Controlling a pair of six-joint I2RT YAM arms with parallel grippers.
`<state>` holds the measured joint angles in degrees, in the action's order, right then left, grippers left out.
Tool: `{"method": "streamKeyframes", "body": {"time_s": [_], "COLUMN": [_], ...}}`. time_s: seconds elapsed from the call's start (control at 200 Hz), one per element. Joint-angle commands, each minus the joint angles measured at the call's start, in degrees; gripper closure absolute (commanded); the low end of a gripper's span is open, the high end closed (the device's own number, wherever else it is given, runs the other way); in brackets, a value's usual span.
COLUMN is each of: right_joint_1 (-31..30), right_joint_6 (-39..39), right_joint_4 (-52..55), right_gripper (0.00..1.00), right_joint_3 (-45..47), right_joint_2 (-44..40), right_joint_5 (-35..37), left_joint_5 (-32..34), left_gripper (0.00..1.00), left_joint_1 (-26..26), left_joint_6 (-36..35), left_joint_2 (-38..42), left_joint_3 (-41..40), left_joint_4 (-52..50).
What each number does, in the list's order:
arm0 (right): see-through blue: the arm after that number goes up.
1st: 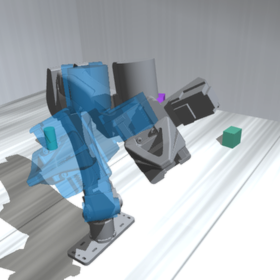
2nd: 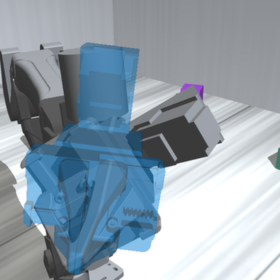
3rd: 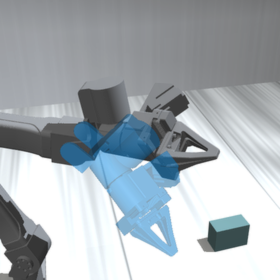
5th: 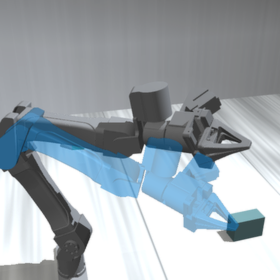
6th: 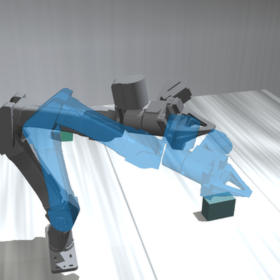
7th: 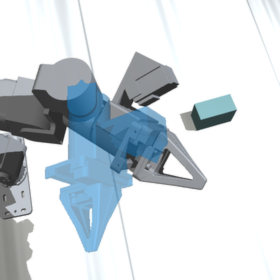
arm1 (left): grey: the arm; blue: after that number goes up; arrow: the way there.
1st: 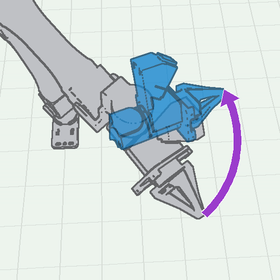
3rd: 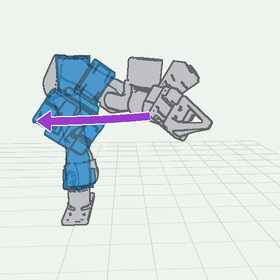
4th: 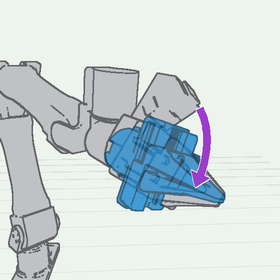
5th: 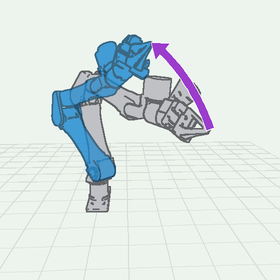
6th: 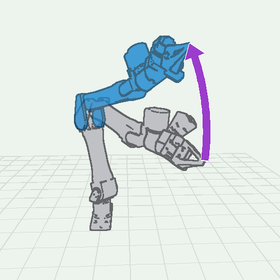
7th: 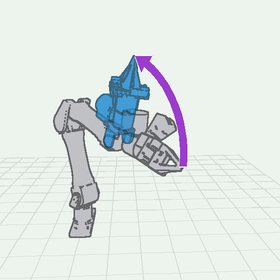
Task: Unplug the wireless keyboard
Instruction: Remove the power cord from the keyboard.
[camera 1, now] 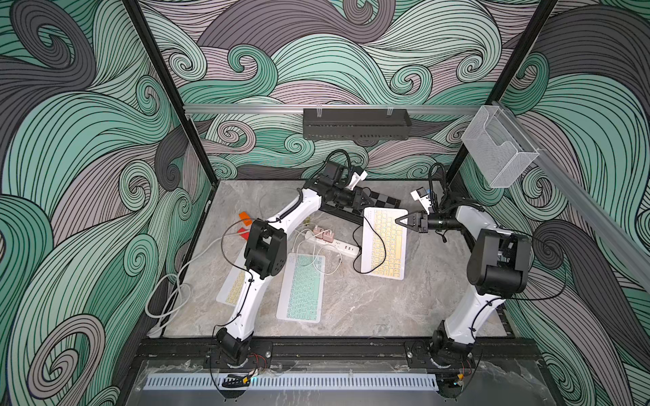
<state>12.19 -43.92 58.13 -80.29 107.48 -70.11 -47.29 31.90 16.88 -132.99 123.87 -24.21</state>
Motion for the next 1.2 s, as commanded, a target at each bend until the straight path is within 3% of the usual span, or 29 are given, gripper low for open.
{"method": "streamKeyframes", "body": {"time_s": [0.0,0.2,0.455,0.605,0.821,0.966,1.066,1.196], "right_joint_1": [-0.5,-0.5,-2.2,-3.3,-3.5,-3.8,-4.2,-4.7], "right_joint_6": [-2.0,-1.9,-3.8,-3.5,-3.1,-3.2,-2.9,-3.5], "right_joint_4": [1.4,1.4,1.3,1.3,1.3,1.5,2.0,2.4], "right_gripper": [1.00,1.00,1.00,1.00,1.00,1.00,1.00,1.00], "right_joint_3": [-1.0,-1.1,0.1,0.3,0.1,0.4,0.1,-0.1], "right_joint_2": [0.6,1.1,-0.5,-0.6,-0.2,-0.1,0.9,1.2], "right_joint_5": [-5.4,-5.4,-1.2,4.4,5.6,4.7,6.6,6.7], "left_joint_5": [-3.8,-4.5,-5.1,-1.9,3.4,2.5,-3.5,-8.3], "left_gripper": [0.77,1.00,1.00,1.00,1.00,1.00,1.00,1.00], "left_joint_1": [-0.2,-0.7,-1.6,-2.8,-4.4,-4.5,-4.3,-3.8], "left_joint_6": [2.8,2.9,6.8,15.0,21.3,25.8,24.5,16.4], "left_joint_2": [-2.2,-1.7,-0.4,3.6,7.9,8.9,6.4,5.0], "left_joint_3": [2.5,1.6,0.1,-7.0,-15.2,-19.9,-13.9,-7.0], "left_joint_4": [4.4,4.9,11.1,26.3,40.3,52.8,47.5,33.6]}}
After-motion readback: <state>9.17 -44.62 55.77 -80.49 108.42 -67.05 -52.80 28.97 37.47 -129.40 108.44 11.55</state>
